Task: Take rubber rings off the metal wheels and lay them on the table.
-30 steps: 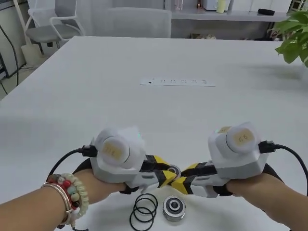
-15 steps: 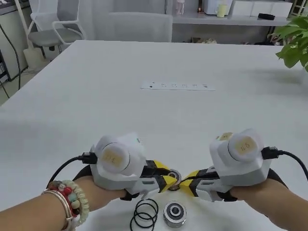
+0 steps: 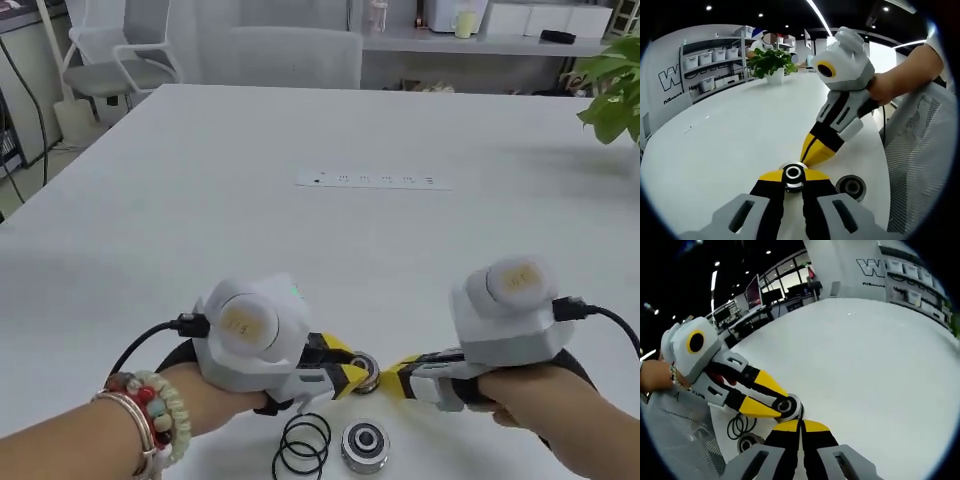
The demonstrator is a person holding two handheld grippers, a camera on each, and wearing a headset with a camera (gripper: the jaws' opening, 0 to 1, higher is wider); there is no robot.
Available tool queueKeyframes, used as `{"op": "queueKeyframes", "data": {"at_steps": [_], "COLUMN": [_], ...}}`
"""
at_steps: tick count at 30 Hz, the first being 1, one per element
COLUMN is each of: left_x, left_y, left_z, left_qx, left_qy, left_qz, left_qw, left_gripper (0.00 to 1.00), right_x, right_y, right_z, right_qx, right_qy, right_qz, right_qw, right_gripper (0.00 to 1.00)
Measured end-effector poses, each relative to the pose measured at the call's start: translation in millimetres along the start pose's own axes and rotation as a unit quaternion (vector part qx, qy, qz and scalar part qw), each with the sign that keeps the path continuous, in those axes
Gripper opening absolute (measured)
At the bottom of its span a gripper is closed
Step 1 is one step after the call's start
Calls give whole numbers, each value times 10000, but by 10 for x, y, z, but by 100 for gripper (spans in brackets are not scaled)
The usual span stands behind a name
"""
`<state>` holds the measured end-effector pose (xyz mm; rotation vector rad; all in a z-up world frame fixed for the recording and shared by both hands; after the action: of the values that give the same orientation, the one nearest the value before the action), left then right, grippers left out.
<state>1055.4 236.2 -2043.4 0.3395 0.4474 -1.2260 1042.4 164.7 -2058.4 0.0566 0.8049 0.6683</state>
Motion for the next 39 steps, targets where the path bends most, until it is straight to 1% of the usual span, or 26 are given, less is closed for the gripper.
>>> {"op": "queueKeyframes", "data": {"at_steps": [3,6,8,10,11,12,18,21,25,33,39], "left_x": [1,2,2,3,3,3,4,5,4,3,4], "left_y": [-1,0,0,0,0,1,0,-2,-6,-8,-8], "left_z": [-1,-2,-1,-1,-1,-2,-3,-2,-3,-3,-3], "left_qx": [-9,-11,-11,-2,1,13,54,47,57,55,52], "left_qy": [2,5,9,10,9,6,1,-3,-5,-14,-20], "left_qz": [-2,-2,-2,-2,-2,-1,-14,-18,-18,-19,-23], "left_qw": [10000,10000,10000,10000,10000,10000,10000,10000,10000,10000,10000], "left_gripper": [8,8,8,8,8,8,8,8,8,8,8], "right_x": [-24,-51,-62,-76,-69,-71,-82,-82,-86,-96,-100], "right_y": [-22,-32,-28,19,10,42,46,81,84,138,138], "right_z": [20,55,78,85,93,91,101,114,120,136,137], "right_qx": [461,1010,1175,1085,872,894,949,795,764,677,553], "right_qy": [-123,-276,-328,-272,-274,-243,-244,-206,-195,-178,-156], "right_qz": [74,230,300,401,271,271,329,287,287,304,288], "right_qw": [9988,9942,9921,9929,9954,9953,9946,9962,9965,9971,9979], "right_gripper": [0,0,0,0,0,0,0,0,0,0,0]}}
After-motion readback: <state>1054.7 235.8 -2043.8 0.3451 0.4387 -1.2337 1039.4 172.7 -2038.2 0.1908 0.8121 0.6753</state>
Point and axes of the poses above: the centre of the closed fingertips' face, and the gripper's own axes: x roughly forward along the fingers, y roughly to its left, z roughly out of its top, the point moved 4 cm from there along -x, roughly backward along the fingers, and after that the axes turned 3 degrees about -x, right-handed, at the moved point
